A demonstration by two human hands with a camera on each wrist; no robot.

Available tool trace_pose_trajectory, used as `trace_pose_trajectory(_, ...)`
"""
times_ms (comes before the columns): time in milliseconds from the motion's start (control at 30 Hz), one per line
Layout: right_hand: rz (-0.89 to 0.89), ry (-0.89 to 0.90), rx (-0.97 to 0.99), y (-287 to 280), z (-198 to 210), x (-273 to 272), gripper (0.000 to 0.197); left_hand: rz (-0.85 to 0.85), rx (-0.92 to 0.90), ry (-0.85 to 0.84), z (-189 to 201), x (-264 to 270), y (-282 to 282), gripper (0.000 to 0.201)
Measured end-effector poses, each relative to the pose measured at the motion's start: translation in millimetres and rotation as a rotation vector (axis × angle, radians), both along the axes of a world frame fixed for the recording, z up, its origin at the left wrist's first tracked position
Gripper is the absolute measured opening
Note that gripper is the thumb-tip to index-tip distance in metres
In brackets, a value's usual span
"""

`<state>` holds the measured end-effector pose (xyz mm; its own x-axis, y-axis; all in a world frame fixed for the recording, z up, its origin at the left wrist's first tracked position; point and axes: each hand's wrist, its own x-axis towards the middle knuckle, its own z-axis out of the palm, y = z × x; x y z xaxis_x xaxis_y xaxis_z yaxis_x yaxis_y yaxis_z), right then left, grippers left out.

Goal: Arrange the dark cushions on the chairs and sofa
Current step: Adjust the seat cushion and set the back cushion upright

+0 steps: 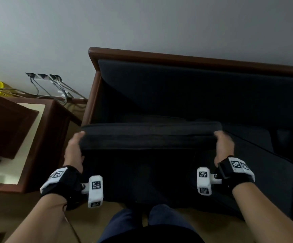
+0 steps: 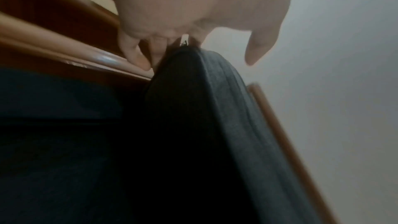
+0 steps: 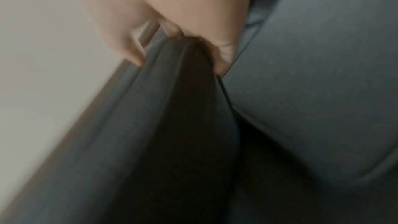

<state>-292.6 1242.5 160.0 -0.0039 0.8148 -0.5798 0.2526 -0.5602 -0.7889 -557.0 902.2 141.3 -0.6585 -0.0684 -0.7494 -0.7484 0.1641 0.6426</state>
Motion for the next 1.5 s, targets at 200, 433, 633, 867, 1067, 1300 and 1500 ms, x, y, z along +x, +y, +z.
trace_pose_trajectory(200, 0.327, -0.339, 0.142, -23, -7, 19, 0.071, -0.517, -0.214, 0.331, 7, 30, -9, 0.106)
trace_pose_trajectory(433, 0.974, -0.864, 0.398, -46, 5, 4, 0.131, -1.205, -0.709, 0.686, 4, 10, -16, 0.133)
trace_pose_trajectory(633, 1.444, -1.004, 0.746, -66, 16, -53, 0.134, -1.239, -0.612, 0.767, 10, -34, 13, 0.110)
trace_pose_trajectory(867, 1.527, -1.006, 0.815, -83, 3, -111, 0.117, -1.125, -0.543, 0.776, 7, -38, 17, 0.104)
trace_pose_trajectory(1067, 1.378, -0.901, 0.906, -72, 1, -108, 0.096, -1.249, -0.587, 0.807, 28, -51, 29, 0.090)
trace_pose_trajectory(1300, 1.146, -0.802, 0.907, -65, 3, -35, 0.079, -1.444, -0.582, 0.894, 78, 15, 34, 0.072)
trace_pose_trajectory(1500, 0.945, -0.638, 0.750, -46, 38, 5, 0.093, -1.419, -0.485, 1.193, 165, 44, 82, 0.065)
